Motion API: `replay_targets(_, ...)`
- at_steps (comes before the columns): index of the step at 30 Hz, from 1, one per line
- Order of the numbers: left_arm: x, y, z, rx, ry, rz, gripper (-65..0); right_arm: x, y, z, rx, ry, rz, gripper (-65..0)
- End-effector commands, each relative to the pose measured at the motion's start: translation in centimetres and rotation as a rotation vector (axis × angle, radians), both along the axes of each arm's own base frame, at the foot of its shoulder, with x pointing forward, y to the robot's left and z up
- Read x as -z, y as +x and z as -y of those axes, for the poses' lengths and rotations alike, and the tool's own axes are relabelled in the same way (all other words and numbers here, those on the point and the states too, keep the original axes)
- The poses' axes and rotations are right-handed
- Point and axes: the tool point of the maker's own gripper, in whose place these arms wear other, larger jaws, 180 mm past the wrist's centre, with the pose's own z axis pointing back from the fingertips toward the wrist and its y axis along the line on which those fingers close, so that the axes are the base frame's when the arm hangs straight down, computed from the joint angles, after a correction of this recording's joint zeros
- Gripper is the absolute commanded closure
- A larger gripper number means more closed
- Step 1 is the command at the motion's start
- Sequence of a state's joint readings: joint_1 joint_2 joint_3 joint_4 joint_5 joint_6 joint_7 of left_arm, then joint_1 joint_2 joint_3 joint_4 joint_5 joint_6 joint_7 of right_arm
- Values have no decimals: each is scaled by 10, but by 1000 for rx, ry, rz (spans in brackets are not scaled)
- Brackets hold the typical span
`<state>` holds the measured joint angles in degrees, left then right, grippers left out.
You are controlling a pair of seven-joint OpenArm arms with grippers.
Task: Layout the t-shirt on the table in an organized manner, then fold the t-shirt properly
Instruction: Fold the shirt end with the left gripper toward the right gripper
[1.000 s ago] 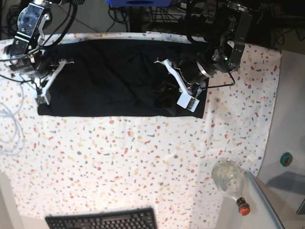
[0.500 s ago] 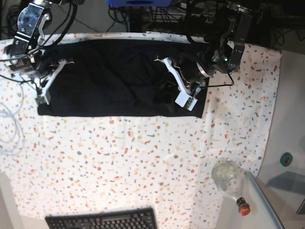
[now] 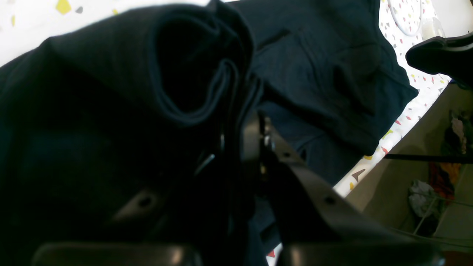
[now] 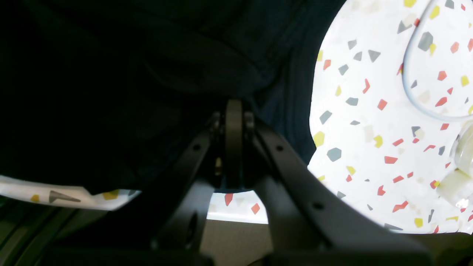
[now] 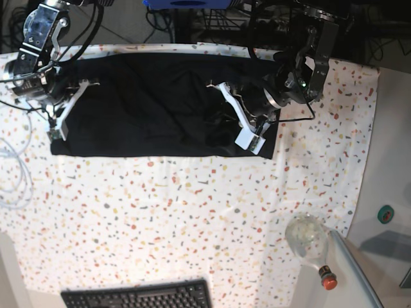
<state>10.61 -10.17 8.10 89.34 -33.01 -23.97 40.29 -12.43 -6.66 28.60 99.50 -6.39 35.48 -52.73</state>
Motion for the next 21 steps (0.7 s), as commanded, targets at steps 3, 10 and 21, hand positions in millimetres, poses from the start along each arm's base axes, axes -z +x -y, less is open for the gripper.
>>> replay_targets(3,-12,9,4,1,-30,43,0,-7,8,2,-6,-7,32,0)
replay_targets(10,-13,9,5,2,-32,44,0,-7,8,2,-6,-7,32,0)
replay_targets(21,-13,9,5,2,-32,44,-51,-7,9,2,-6,-7,35,0)
